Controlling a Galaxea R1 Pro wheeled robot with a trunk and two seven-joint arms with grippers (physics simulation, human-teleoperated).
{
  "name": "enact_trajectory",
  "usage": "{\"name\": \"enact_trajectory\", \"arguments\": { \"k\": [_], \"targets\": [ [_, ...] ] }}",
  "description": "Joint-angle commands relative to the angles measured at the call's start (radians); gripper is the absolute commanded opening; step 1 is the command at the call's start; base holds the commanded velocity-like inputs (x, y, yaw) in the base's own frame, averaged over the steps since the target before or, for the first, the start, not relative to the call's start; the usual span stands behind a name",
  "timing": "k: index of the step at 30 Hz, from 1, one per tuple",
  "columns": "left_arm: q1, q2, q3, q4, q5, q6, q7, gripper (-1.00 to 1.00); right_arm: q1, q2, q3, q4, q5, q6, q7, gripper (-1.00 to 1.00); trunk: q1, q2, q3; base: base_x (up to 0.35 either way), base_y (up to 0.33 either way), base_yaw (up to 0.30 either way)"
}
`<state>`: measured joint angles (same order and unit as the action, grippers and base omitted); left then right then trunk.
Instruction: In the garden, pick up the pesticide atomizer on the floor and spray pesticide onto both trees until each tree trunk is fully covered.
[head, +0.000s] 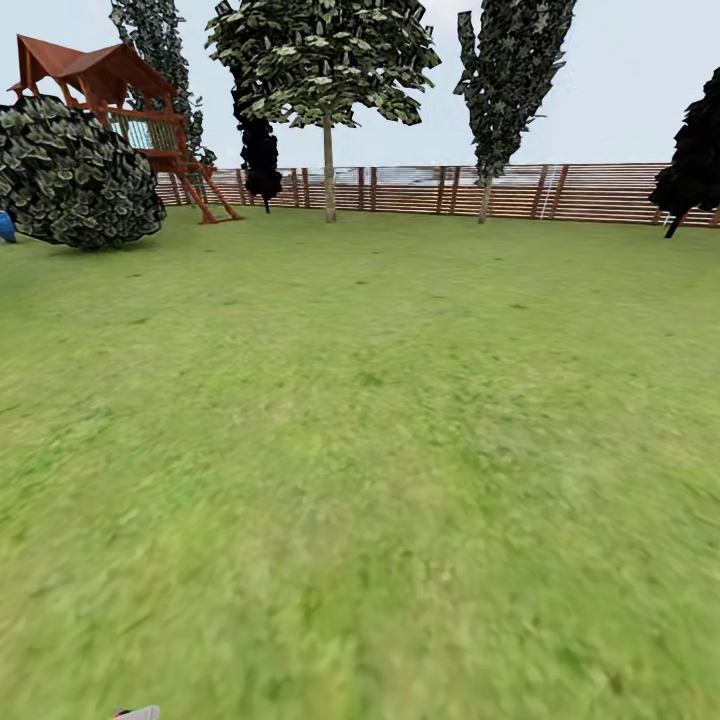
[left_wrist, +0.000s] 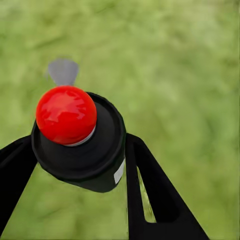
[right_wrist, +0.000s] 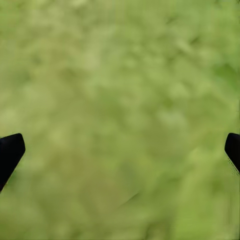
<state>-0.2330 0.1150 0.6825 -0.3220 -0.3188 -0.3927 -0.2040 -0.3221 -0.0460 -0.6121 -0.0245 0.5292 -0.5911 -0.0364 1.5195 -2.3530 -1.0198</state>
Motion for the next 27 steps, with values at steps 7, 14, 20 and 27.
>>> {"name": "enact_trajectory", "arguments": {
  "k": [7, 14, 20, 27],
  "targets": [
    [0.0, 0.0, 0.0, 0.0, 0.001, 0.0, 0.0, -1.0, 0.0, 0.0, 0.0, 0.0, 0.0, 0.0, 0.0, 1.0, 0.0, 0.0, 0.0, 0.341, 0.0, 0.0],
    [0.0, -0.001, -0.001, 0.0, 0.001, 0.0, 0.0, -1.0, 0.0, 0.0, 0.0, 0.0, 0.0, 0.0, 0.0, 1.0, 0.0, 0.0, 0.0, 0.341, 0.0, 0.0],
    [0.0, -0.002, -0.001, 0.0, 0.001, 0.0, -0.001, -1.0, 0.0, 0.0, 0.0, 0.0, 0.0, 0.0, 0.0, 1.0, 0.0, 0.0, 0.0, 0.341, 0.0, 0.0],
    [0.0, 0.0, 0.0, 0.0, 0.001, 0.0, 0.0, -1.0, 0.018, 0.027, 0.0, 0.0, 0.0, -0.001, 0.002, 1.0, 0.0, 0.0, 0.0, 0.341, 0.0, 0.0]
  ]
}}
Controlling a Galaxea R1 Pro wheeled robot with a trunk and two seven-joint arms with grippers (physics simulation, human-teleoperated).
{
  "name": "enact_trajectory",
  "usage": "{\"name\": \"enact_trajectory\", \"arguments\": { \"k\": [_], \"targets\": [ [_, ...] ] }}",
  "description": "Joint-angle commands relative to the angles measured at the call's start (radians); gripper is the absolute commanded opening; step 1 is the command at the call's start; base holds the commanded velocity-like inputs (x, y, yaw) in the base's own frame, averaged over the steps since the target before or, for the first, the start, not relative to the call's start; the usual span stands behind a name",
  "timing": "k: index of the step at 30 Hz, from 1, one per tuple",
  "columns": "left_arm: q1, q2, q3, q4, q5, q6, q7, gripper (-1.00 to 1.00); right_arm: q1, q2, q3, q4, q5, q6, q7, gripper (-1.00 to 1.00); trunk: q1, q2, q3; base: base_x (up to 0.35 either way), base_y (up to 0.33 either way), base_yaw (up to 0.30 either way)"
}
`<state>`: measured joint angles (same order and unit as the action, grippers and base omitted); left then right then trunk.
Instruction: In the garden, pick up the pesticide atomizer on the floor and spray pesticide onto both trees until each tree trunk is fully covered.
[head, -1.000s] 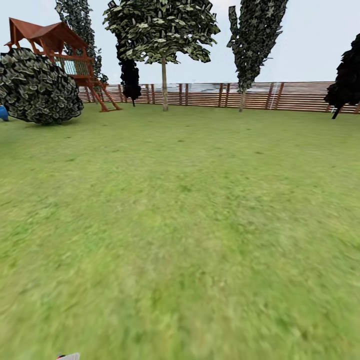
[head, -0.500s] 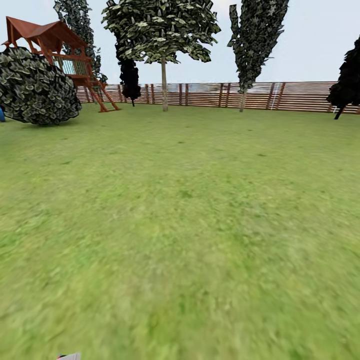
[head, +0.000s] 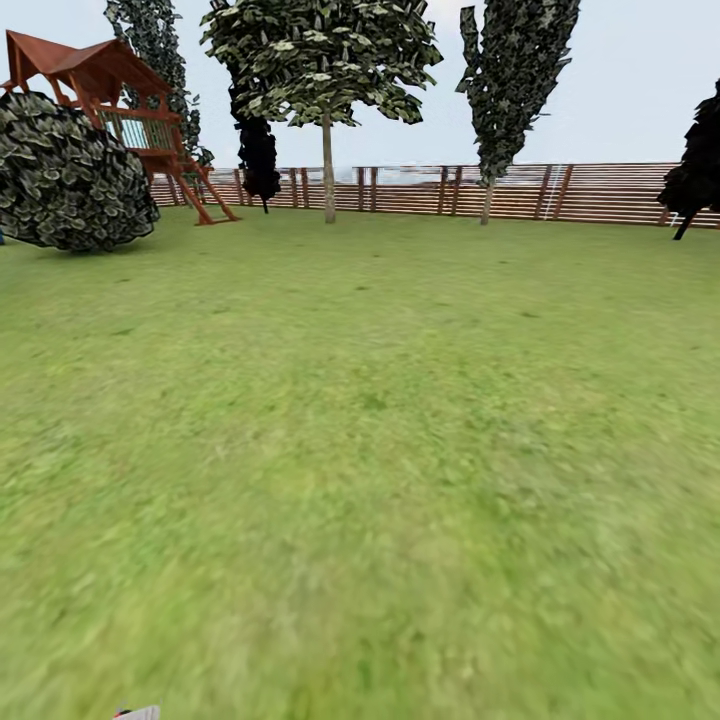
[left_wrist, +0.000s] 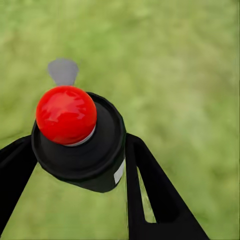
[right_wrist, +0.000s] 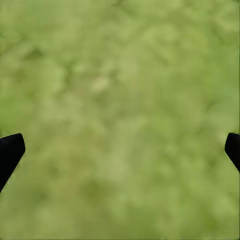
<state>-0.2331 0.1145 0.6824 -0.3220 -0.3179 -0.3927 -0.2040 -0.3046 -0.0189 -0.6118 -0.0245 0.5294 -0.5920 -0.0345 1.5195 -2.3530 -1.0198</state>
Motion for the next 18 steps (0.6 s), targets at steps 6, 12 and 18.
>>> {"name": "enact_trajectory", "arguments": {
  "k": [6, 12, 18],
  "targets": [
    [0.0, 0.0, 0.0, 0.0, 0.0, 0.0, 0.0, -1.0, 0.001, 0.001, 0.0, 0.0, 0.0, -0.001, 0.002, 1.0, 0.0, 0.0, 0.0, 0.341, 0.051, 0.081],
    [0.0, 0.0, 0.0, 0.0, 0.0, 0.0, 0.0, -1.0, 0.004, 0.001, 0.0, 0.0, 0.0, -0.003, 0.001, 1.0, 0.0, 0.0, 0.0, 0.341, 0.032, 0.267],
    [0.0, -0.001, -0.001, 0.0, 0.0, 0.001, -0.001, -1.0, 0.004, -0.001, 0.0, -0.001, 0.0, -0.003, 0.001, 1.0, 0.0, 0.0, 0.0, 0.214, 0.001, 0.278]
  ]
}}
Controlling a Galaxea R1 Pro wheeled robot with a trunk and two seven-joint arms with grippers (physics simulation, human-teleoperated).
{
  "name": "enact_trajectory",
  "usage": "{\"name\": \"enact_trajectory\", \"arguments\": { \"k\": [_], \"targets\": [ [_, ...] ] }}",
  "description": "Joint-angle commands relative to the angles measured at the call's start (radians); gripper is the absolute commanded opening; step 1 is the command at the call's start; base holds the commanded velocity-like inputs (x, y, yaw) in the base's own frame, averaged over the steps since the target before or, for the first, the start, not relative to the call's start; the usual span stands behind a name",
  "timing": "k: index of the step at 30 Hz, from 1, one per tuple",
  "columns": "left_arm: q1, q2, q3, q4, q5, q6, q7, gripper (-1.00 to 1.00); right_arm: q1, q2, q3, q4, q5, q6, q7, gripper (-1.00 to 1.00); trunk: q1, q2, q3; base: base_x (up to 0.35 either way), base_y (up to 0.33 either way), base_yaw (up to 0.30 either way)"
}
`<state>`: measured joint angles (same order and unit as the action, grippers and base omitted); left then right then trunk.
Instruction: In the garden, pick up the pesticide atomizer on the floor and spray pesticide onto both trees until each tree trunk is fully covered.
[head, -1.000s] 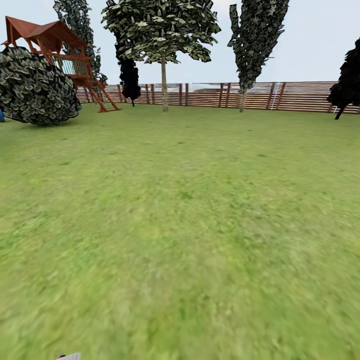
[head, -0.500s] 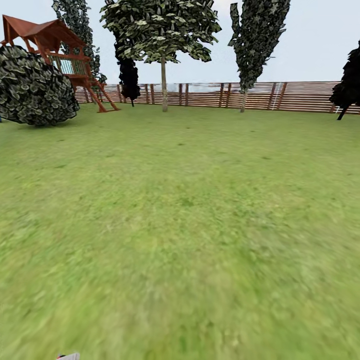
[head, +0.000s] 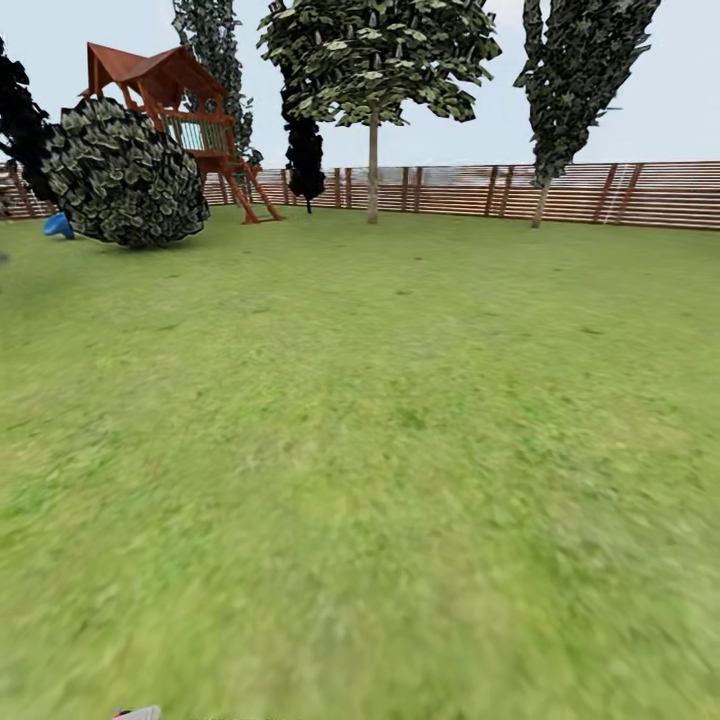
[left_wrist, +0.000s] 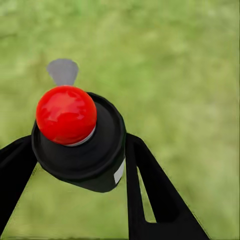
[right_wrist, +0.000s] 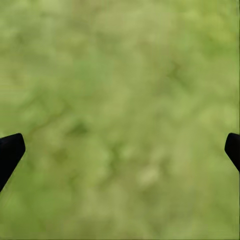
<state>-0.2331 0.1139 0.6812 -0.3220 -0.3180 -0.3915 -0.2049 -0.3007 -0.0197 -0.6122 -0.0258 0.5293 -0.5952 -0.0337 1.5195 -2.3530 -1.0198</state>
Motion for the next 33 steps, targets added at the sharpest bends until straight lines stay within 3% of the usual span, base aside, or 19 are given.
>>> {"name": "enact_trajectory", "arguments": {
  "k": [1, 33],
  "targets": [
    [0.001, 0.0, 0.0, 0.0, 0.001, 0.0, 0.0, -1.0, 0.0, 0.0, 0.0, 0.001, 0.0, 0.0, 0.0, 1.0, 0.0, 0.0, 0.0, 0.023, 0.0, 0.278],
    [0.0, 0.0, 0.001, 0.0, 0.001, 0.0, 0.001, -1.0, 0.0, 0.001, 0.0, 0.001, 0.0, 0.003, -0.003, 1.0, 0.0, 0.0, 0.0, 0.323, 0.0, 0.019]
  ]
}}
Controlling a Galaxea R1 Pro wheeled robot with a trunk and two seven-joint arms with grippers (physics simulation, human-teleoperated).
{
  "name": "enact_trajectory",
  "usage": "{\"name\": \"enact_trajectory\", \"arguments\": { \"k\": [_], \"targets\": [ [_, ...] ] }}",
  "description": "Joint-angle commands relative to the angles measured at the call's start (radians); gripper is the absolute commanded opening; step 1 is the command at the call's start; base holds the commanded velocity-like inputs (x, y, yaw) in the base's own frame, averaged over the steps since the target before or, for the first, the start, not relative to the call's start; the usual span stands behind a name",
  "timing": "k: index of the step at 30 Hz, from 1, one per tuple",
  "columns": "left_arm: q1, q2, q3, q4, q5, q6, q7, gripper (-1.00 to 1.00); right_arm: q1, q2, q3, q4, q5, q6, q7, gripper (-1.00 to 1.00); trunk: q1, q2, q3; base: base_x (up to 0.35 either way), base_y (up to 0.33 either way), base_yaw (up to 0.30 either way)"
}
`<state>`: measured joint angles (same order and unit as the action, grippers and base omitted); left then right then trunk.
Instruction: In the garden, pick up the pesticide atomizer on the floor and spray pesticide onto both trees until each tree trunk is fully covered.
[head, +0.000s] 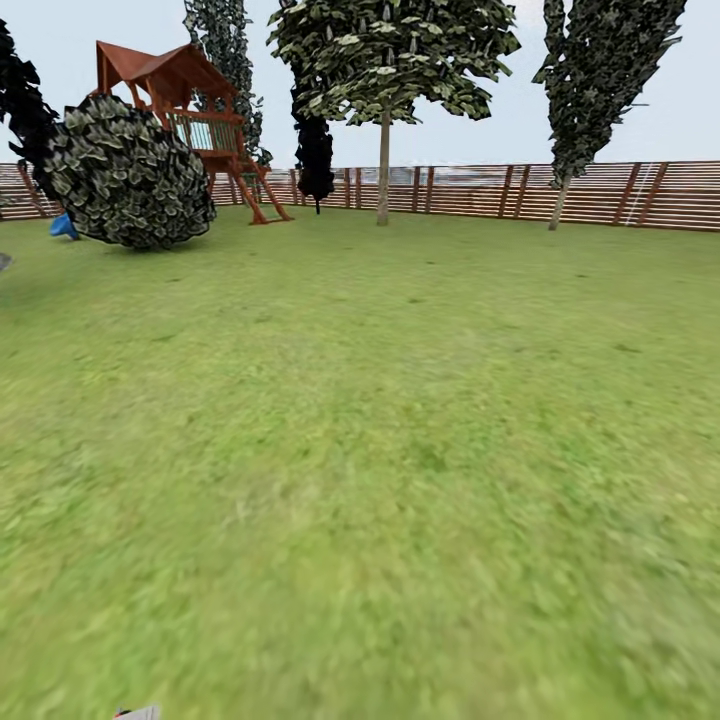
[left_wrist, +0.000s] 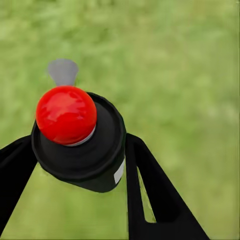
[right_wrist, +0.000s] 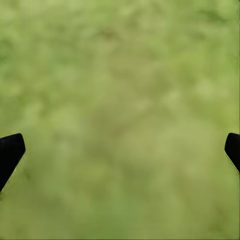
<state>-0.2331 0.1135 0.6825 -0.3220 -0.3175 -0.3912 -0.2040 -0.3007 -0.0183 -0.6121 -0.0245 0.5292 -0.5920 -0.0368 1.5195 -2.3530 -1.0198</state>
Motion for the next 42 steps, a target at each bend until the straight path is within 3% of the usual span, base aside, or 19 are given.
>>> {"name": "enact_trajectory", "arguments": {
  "k": [1, 42],
  "targets": [
    [0.0, 0.0, 0.0, 0.0, 0.0, 0.0, 0.0, -1.0, 0.0, 0.0, 0.0, 0.0, 0.0, 0.0, 0.0, 1.0, 0.0, 0.0, 0.0, 0.341, 0.0, 0.0],
    [0.0, 0.0, -0.001, 0.0, 0.0, 0.0, 0.0, -1.0, 0.0, 0.0, 0.0, 0.0, 0.0, 0.0, 0.0, 1.0, 0.0, 0.0, 0.0, 0.341, 0.0, 0.0]
  ]
}}
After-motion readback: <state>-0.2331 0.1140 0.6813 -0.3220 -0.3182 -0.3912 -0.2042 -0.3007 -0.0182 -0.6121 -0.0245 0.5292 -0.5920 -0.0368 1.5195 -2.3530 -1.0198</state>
